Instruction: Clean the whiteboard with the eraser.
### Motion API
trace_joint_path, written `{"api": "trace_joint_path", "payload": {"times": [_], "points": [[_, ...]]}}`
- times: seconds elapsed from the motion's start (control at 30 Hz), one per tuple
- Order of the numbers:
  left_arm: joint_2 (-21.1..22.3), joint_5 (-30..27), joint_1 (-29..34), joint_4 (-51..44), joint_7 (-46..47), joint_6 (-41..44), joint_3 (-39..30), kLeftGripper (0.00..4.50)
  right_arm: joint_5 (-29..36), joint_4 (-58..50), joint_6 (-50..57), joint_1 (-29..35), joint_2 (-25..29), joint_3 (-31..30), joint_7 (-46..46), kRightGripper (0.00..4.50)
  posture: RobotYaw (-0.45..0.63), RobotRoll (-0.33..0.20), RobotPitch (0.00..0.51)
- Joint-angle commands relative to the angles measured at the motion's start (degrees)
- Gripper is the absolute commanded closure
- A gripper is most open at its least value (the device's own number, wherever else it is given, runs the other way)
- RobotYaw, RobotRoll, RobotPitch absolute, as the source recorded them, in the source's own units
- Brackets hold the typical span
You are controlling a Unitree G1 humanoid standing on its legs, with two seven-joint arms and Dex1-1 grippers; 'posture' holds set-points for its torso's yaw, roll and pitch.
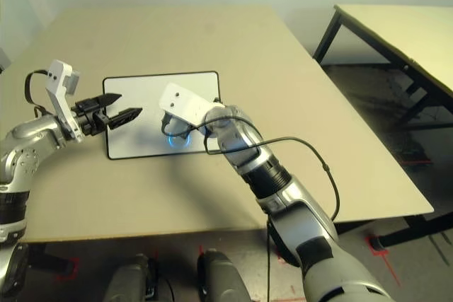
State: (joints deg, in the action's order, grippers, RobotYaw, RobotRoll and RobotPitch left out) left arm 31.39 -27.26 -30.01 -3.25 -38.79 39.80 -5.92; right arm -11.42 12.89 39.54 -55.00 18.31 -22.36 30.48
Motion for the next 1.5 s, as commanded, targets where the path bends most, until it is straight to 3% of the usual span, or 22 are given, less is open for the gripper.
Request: {"api": "trace_joint_path", "payload": {"times": [0.03,0.27,0.4,0.97,1.17,1.5], "points": [[0.2,0.1,0.7,-0.1,0.0,0.2,-0.1,0.00,-0.5,0.3,-0.5,2.5,-1.2,-1.9,1.2,4.33,-0.01,0.000,0.091],[2.0,0.0,0.6,0.3,-0.9,0.8,-0.4,0.00,-2.0,-13.2,7.2,12.8,1.4,-10.7,8.3,4.33,-0.01,0.000,0.090],[2.4,0.1,0.3,0.7,-1.2,0.7,-0.3,0.00,-2.6,-17.9,10.1,15.6,2.5,-13.7,10.1,4.33,-0.01,0.000,0.089],[2.3,0.1,-0.2,0.7,-1.8,1.1,0.3,0.00,-2.8,-3.0,1.4,4.2,-0.2,-4.9,3.7,4.33,-0.01,0.000,0.086],[3.1,-0.4,0.4,-1.2,-2.2,2.7,0.4,0.00,-3.1,-4.0,1.8,5.4,0.4,-5.4,4.7,4.33,-0.01,0.000,0.114],[4.1,-1.0,1.0,-3.1,-3.0,4.7,0.6,0.00,-3.3,-14.6,8.6,12.4,3.1,-10.2,10.2,4.33,-0.02,0.000,0.166]]}}
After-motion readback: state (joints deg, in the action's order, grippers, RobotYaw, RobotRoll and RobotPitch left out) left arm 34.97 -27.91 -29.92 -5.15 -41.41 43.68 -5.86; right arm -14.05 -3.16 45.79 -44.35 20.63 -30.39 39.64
